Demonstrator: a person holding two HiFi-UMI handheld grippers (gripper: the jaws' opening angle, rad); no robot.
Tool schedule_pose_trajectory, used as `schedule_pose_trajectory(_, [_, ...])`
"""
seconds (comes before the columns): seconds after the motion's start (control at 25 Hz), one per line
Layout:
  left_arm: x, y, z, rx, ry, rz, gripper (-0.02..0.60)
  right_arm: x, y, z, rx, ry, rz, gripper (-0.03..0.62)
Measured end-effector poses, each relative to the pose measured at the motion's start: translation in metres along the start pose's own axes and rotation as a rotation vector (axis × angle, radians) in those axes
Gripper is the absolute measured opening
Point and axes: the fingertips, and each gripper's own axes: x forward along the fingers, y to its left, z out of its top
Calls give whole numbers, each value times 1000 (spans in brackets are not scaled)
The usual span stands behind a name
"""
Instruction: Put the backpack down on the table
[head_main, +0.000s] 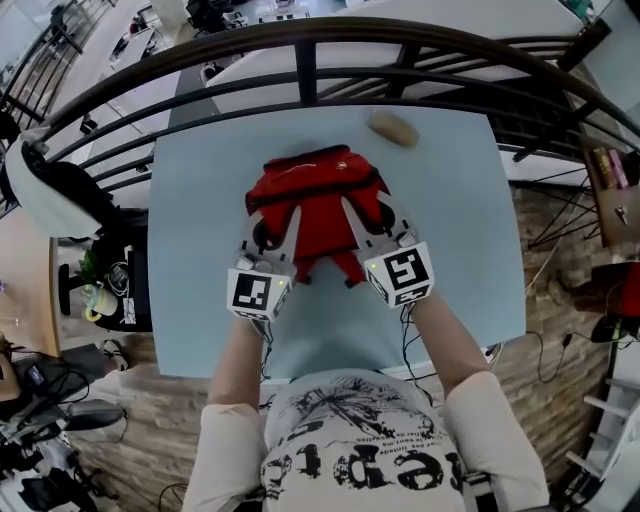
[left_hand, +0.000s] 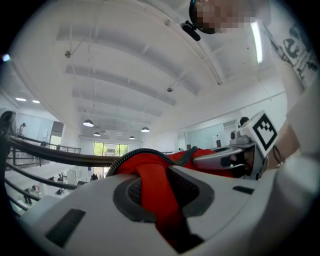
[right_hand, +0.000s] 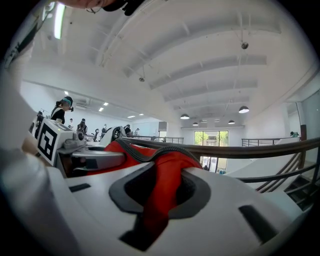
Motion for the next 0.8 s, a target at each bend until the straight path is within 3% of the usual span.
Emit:
schedule_pose_trajectory(0.24, [-35, -27, -39, -44, 66, -8, 57, -31, 23, -37, 30, 31, 35, 87])
schedule_pose_trajectory(0.8, [-105, -71, -124, -145, 228, 83, 110, -90, 64, -128, 86, 146, 30, 170])
